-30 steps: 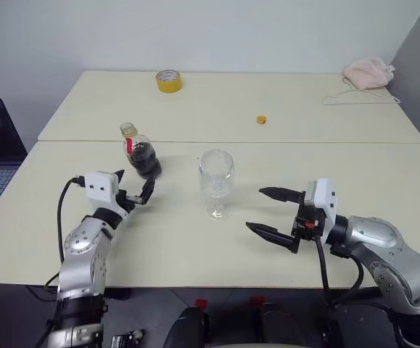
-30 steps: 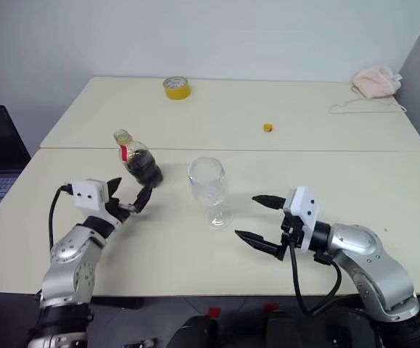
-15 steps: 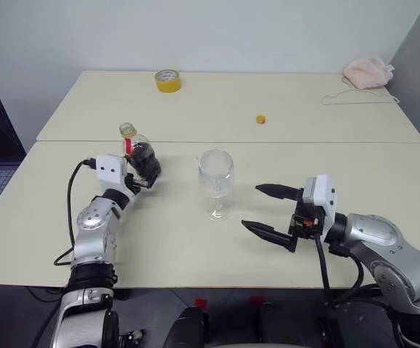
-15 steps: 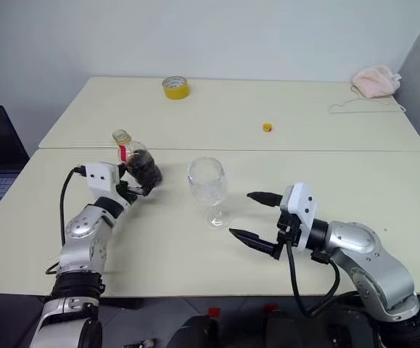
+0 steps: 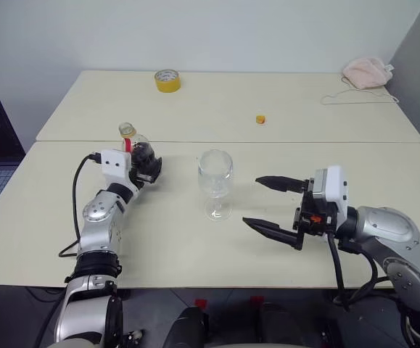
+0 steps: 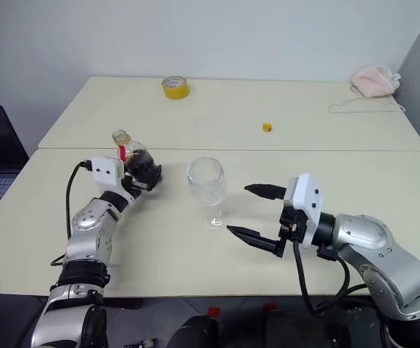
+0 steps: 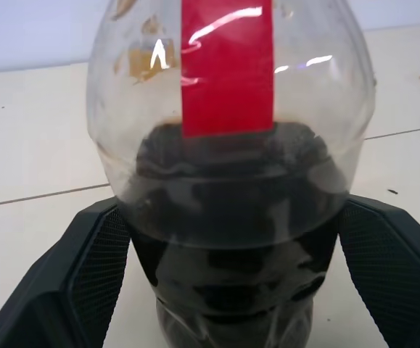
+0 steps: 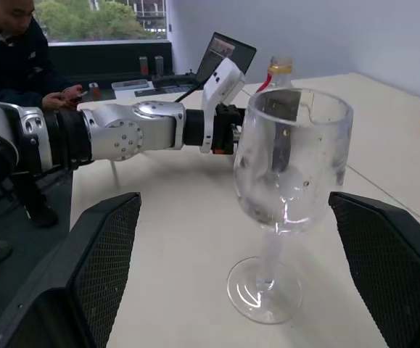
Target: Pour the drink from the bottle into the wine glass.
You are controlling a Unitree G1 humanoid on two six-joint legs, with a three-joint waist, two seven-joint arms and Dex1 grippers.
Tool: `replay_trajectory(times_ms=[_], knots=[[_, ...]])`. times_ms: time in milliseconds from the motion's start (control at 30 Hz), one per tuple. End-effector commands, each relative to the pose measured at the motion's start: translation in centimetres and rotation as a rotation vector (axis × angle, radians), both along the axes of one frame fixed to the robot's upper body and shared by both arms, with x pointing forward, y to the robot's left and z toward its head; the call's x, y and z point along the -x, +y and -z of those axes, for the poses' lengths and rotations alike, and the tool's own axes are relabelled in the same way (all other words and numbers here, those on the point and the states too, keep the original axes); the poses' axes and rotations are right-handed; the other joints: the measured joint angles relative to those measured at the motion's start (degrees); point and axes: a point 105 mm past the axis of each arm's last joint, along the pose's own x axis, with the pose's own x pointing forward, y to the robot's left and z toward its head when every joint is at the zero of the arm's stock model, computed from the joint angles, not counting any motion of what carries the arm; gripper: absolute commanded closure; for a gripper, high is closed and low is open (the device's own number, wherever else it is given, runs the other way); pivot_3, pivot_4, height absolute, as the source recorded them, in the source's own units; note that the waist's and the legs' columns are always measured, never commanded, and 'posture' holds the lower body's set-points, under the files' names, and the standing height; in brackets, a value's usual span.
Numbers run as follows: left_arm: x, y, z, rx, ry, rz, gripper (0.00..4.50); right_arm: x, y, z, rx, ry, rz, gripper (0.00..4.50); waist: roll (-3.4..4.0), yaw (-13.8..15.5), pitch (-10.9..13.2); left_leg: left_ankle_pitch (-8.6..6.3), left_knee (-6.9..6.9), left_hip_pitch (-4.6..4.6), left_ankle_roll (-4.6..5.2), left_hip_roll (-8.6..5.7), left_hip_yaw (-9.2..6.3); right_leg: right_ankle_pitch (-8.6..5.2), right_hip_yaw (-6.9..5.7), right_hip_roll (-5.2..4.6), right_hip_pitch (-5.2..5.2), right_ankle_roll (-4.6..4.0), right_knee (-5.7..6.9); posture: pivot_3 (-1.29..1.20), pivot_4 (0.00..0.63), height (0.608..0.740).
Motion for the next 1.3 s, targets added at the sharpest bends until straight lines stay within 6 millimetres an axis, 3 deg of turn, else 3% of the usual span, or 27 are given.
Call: replay_trajectory(times_ms=[33,1300], knots=[[-0.4,-0.4,-1.3,-0.016,-0.047,0.015,0.00,0.4,0.0,-1.6,-0.008,-0.061,-0.013,0.05,0.00,0.0,0.0,0.00,0.00,0.00,0.00,0.00,0.00,0.00,0.00,0.00,0.00,0.00,0.00,0.00,0.150,0.740],[-0.7,-0.5,-1.6,-0.006,-0.054,0.006,0.00,0.1,0.3,-3.2,-0.030,-0.097,-0.001,0.05,-0.01,0.0,0.0,0.00,0.00,-0.01,0.00,0.00,0.00,0.00,0.00,0.00,-0.02,0.00,0.01,0.00,0.150,0.740]])
